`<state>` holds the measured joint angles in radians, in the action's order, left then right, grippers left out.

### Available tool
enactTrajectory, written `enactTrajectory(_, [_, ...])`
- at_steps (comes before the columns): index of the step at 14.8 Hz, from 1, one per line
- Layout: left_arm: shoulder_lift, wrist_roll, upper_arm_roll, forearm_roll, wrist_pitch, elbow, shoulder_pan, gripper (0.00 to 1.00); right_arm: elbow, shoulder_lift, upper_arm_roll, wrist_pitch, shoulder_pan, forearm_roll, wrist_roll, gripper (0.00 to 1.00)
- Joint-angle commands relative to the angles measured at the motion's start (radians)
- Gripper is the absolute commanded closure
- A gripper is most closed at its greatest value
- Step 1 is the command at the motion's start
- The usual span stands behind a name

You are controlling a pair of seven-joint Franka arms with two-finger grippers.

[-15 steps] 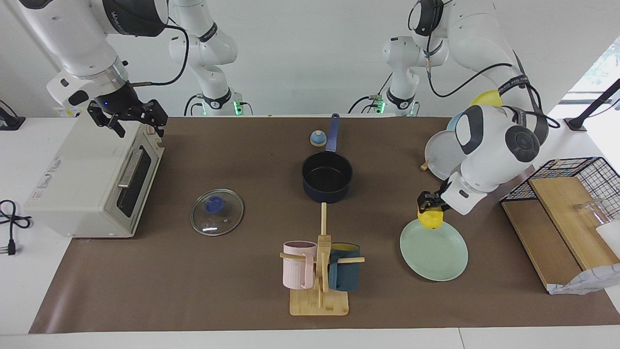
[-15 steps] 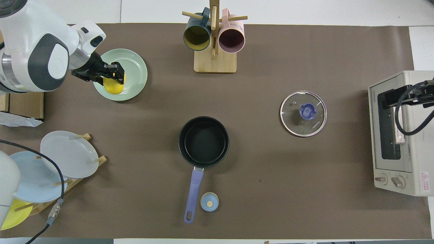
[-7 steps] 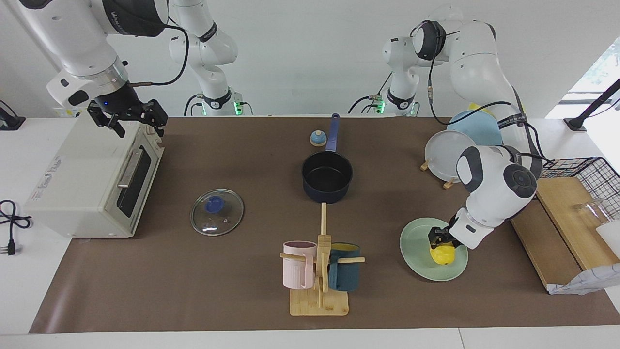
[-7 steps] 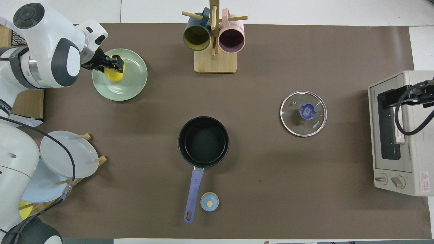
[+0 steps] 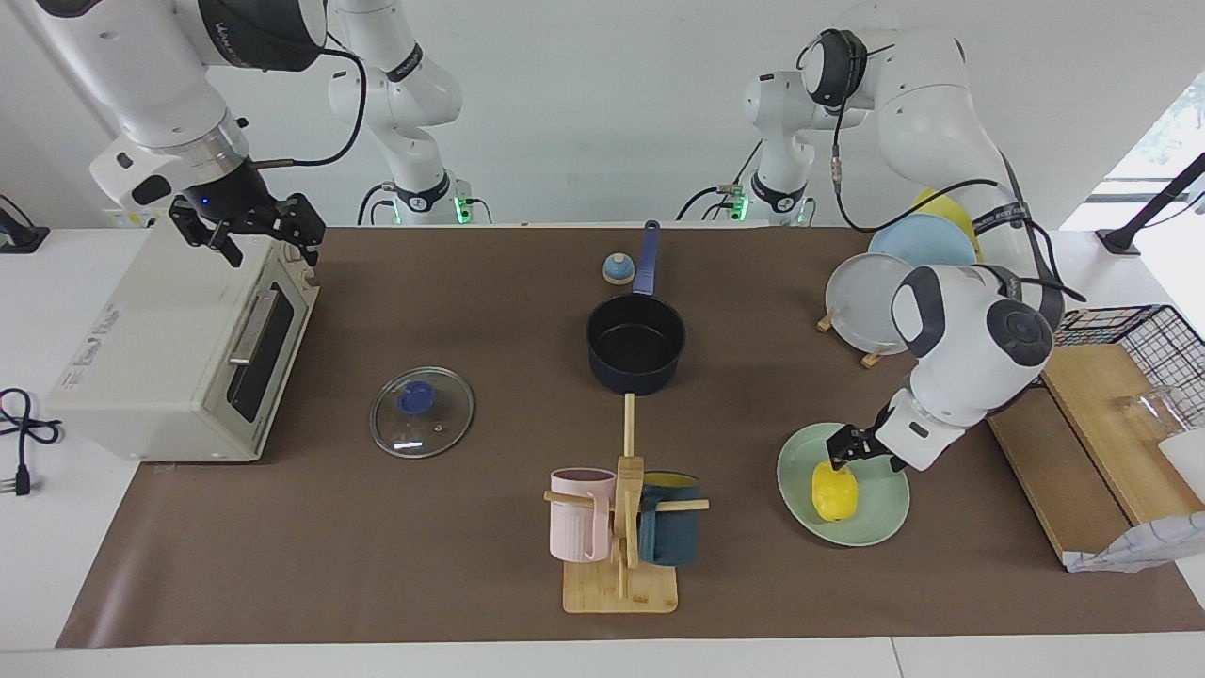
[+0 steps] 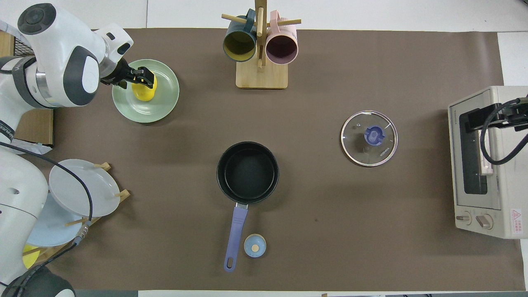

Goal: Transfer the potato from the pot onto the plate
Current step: 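Open the left gripper to drop the potato on the plate and withdraw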

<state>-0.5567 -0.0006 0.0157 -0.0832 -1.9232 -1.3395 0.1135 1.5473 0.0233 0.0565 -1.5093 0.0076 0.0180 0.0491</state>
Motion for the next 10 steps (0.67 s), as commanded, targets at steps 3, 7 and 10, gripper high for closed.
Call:
enactTrajectory(3, [0.211, -0.044, -0.026, 0.016, 0.182, -0.029, -0.018, 0.00, -0.012, 0.001, 0.009, 0.018, -0.003, -0.004, 0.009, 0.00])
enactTrajectory(7, [0.386, -0.042, -0.062, 0.049, 0.361, -0.035, -0.018, 0.00, -0.012, 0.001, 0.009, 0.017, -0.005, -0.004, 0.009, 0.00])
enactTrajectory(10, [0.480, -0.033, -0.060, 0.082, 0.473, -0.061, -0.015, 0.00, -0.012, 0.001, 0.009, 0.017, -0.003, -0.004, 0.011, 0.00])
